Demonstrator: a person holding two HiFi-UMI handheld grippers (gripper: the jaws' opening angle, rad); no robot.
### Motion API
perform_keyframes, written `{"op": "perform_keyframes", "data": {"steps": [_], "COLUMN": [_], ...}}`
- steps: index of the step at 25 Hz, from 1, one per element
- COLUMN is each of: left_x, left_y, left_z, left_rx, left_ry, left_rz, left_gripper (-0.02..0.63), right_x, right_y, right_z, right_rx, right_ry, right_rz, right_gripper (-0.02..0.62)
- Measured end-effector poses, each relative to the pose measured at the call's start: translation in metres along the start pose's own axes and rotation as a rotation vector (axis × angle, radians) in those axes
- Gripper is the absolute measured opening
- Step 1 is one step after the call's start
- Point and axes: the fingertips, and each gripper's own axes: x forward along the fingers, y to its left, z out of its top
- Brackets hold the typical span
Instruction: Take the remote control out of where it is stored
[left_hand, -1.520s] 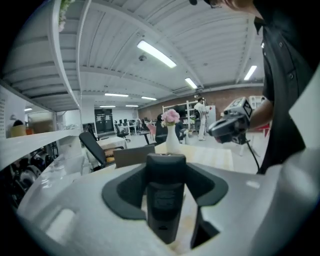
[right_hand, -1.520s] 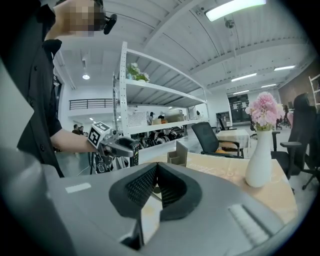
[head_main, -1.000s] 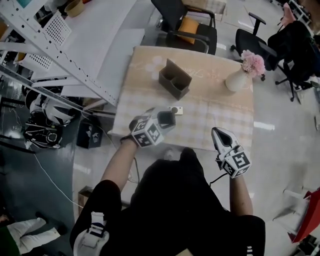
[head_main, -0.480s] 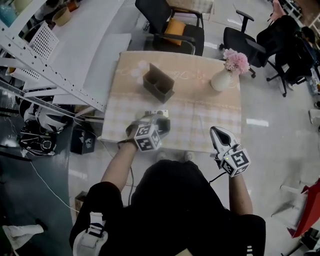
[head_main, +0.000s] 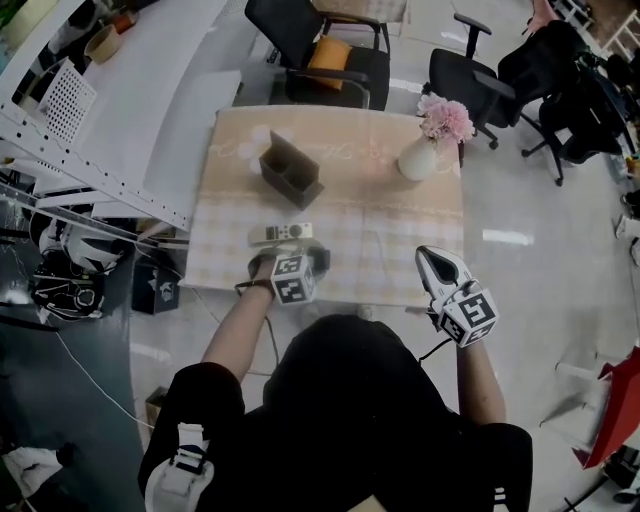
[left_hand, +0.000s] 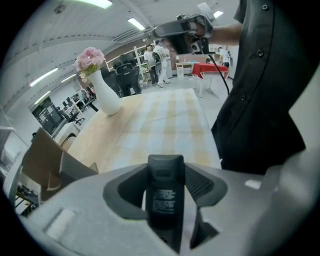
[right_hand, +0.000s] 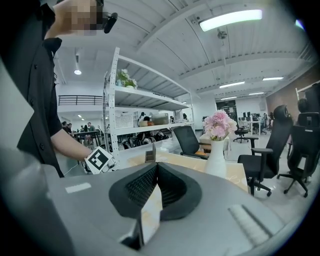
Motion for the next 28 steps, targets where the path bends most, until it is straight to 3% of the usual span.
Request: {"op": "perform_keyframes", "data": {"steps": [15, 28], "left_x": [0.033, 0.033], "left_y": [-0.011, -0.009], "left_z": [-0.007, -0.01], "left_rx": [-0.02, -0.122], "left_ry": [0.06, 0.019], "left_rz": [-0.089, -0.123], "left_gripper": [0.227, 0.238], "right_x": [-0.032, -0.016], "right_y": [-0.025, -0.017], "right_z": [-0.019, -0.02], "right_rx": [0.039, 0.038], "right_ry": [0.03, 0.035], "right_rz": [-0.082, -0.042], "right_gripper": [0.005, 0.005]}}
